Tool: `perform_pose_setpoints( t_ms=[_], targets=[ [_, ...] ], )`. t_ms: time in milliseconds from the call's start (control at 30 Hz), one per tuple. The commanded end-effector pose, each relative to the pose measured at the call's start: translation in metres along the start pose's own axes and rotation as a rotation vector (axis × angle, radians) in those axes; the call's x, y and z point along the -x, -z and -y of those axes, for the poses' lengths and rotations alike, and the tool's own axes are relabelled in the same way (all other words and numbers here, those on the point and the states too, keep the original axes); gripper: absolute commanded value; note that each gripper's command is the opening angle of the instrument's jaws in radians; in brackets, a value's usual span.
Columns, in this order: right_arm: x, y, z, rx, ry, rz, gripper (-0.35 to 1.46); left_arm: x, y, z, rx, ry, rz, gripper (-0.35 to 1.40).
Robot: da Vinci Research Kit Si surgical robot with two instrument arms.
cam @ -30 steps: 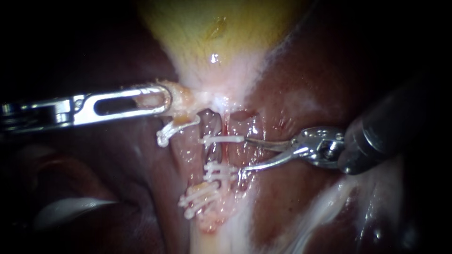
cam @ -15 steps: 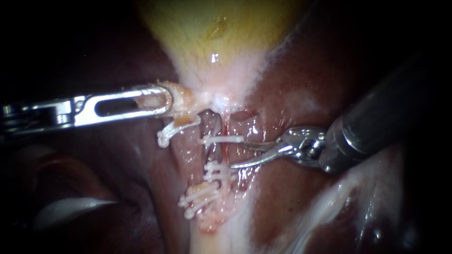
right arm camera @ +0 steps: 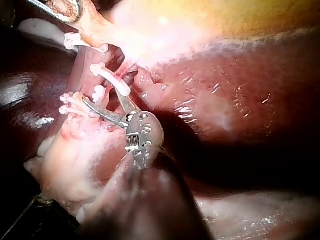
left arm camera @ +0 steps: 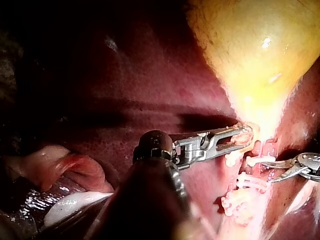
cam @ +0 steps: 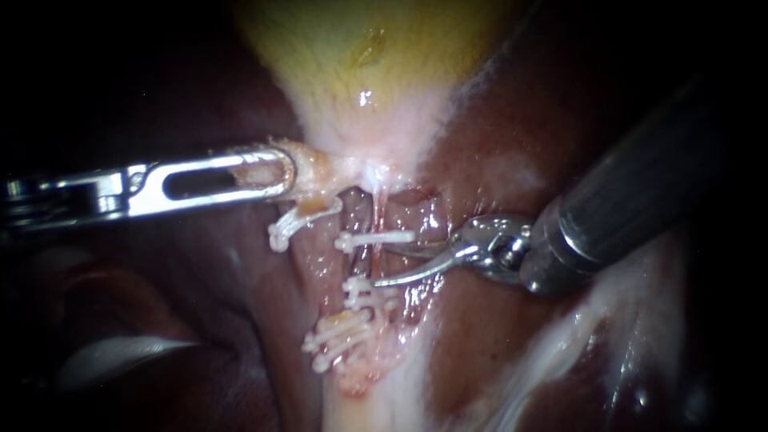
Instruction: Go to the cutting position right tube
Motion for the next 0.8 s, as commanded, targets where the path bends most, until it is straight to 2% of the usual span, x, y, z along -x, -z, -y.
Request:
perform_pose_setpoints(
  t_ms=[33,200,433,600,800],
  targets=[
    [0.0,0.0,0.0,-0.002,0.003,-0.005,1.35,0.0,0.0,-0.0001,0.0,0.0,0.0,-0.35],
    [-0.0001,-0.0003,-0.0001,-0.02,0.003,-0.016,1.35,-0.0001,-0.0001,0.0,0.0,-0.001,0.0,-0.35],
    [0.0,-0.0015,-0.0004,-0.076,0.029,-0.035,1.35,-0.0001,-0.0001,0.0,0.0,-0.001,0.0,-0.35],
    [0.0003,-0.0027,-0.0008,-0.095,0.045,-0.03,1.33,0.0,-0.0001,0.0,0.0,0.0,0.0,-0.35],
    [-0.0002,-0.0035,-0.0013,-0.109,0.102,-0.068,1.36,0.0,-0.0001,0.0,-0.001,0.0,-0.001,-0.35]
  ],
)
